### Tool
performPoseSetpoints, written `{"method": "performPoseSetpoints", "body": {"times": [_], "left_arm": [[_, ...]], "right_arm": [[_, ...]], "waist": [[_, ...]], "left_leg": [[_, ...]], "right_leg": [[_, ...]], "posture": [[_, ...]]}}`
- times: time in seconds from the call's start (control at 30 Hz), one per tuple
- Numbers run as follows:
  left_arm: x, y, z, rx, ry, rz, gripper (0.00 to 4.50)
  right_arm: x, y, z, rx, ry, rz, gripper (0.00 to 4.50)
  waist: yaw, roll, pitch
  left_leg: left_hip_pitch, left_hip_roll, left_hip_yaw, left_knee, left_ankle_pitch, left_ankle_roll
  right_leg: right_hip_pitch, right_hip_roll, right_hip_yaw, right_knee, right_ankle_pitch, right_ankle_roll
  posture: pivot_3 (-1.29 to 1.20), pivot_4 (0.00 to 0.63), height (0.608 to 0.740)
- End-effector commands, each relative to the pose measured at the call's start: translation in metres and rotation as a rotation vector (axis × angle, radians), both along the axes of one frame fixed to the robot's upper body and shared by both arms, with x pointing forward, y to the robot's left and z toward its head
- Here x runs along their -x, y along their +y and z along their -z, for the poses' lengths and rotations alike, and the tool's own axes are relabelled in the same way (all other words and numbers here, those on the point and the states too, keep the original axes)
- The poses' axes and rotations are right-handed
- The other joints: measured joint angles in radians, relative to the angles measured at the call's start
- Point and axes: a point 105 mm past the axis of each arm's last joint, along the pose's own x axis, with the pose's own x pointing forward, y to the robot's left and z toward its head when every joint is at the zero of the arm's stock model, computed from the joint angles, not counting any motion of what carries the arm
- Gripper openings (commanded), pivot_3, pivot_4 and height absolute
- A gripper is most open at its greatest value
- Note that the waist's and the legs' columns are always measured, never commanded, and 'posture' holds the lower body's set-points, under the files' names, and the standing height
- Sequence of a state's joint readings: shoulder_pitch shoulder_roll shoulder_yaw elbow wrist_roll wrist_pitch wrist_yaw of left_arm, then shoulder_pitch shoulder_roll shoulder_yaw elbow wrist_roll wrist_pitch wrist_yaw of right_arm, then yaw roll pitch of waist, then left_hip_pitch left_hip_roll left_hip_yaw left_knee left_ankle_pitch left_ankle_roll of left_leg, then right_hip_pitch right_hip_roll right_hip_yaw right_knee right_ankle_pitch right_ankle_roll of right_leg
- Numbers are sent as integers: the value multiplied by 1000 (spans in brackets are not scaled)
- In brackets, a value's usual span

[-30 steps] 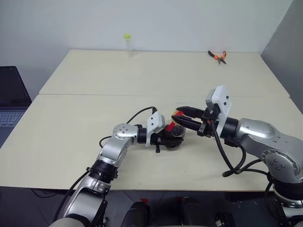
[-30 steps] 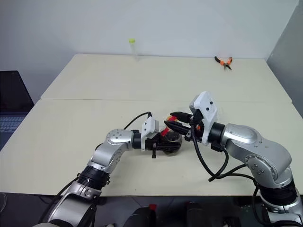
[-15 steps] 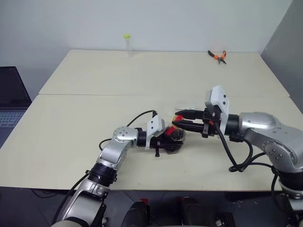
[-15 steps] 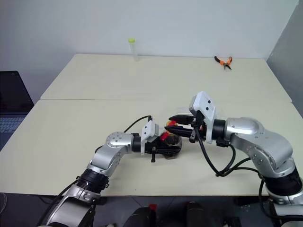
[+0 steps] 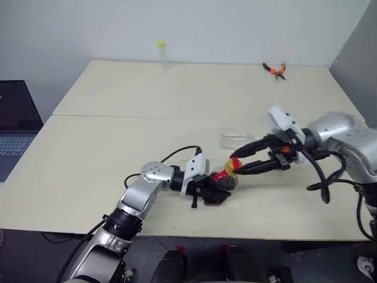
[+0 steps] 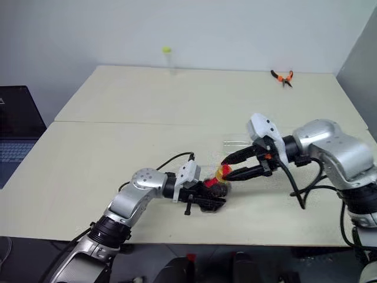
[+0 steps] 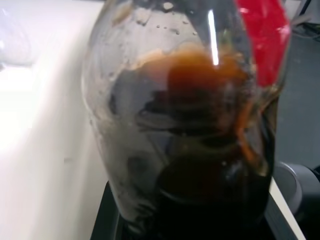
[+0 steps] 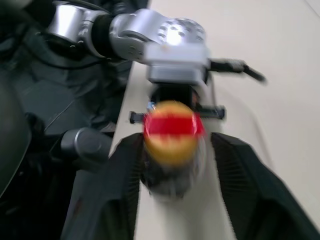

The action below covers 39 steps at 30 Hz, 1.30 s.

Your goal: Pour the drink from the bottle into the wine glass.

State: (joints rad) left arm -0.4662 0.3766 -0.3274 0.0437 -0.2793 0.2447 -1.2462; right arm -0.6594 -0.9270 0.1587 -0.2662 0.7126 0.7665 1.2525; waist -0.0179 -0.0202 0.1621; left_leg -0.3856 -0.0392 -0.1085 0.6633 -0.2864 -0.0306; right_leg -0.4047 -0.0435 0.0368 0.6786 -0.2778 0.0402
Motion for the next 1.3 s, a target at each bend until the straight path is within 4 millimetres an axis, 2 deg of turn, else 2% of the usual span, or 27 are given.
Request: {"method": "performPoseSetpoints", "body": {"times": [0.03,0.07,0.2,0.3,0.47,0.67,1.07,1.17,1.3], "left_arm": [[-8,-4,-19,62,-89,-19,1006],[-12,-4,-19,65,-97,-37,1006],[-24,-4,-18,69,-126,-82,1005],[-28,-6,-17,72,-133,-90,1005],[-32,-10,-16,76,-133,-91,1004],[-34,-13,-15,78,-136,-80,1004],[-38,-14,-16,84,-149,-90,1004],[-39,-15,-16,86,-150,-92,1004],[-38,-15,-15,84,-152,-90,1004]], "right_arm": [[11,1,-22,-105,-72,97,3680],[14,-2,-25,-135,-81,146,4024],[20,-2,-34,-257,-133,328,4037],[20,7,-28,-335,-167,480,4037],[22,27,-14,-410,-160,627,4037],[12,26,-5,-423,-132,724,4037],[13,30,6,-397,-93,703,4037],[12,30,4,-413,-90,709,3418],[13,30,3,-427,-86,700,2085]], "waist": [[1,0,0],[4,0,0],[5,0,0],[5,0,0],[7,0,0],[5,0,0],[-10,0,-1],[-10,0,-1],[-10,0,-1]], "left_leg": [[0,0,0,0,0,0],[0,0,0,0,0,0],[0,0,0,0,0,0],[1,0,1,0,0,0],[0,0,1,0,0,0],[1,-1,1,0,0,0],[1,0,1,-1,0,0],[1,0,1,-1,0,0],[1,0,1,-1,0,0]], "right_leg": [[0,0,0,0,0,0],[0,0,0,0,0,0],[0,0,0,0,0,0],[0,0,0,1,0,0],[-1,1,1,1,0,0],[0,5,0,1,0,0],[0,5,0,1,0,0],[0,5,0,1,0,0],[0,5,0,1,0,0]], "posture": [[0,150,740],[0,150,740],[0,150,740],[0,150,740],[0,150,740],[0,150,740],[0,150,740],[0,150,740],[0,150,740]]}}
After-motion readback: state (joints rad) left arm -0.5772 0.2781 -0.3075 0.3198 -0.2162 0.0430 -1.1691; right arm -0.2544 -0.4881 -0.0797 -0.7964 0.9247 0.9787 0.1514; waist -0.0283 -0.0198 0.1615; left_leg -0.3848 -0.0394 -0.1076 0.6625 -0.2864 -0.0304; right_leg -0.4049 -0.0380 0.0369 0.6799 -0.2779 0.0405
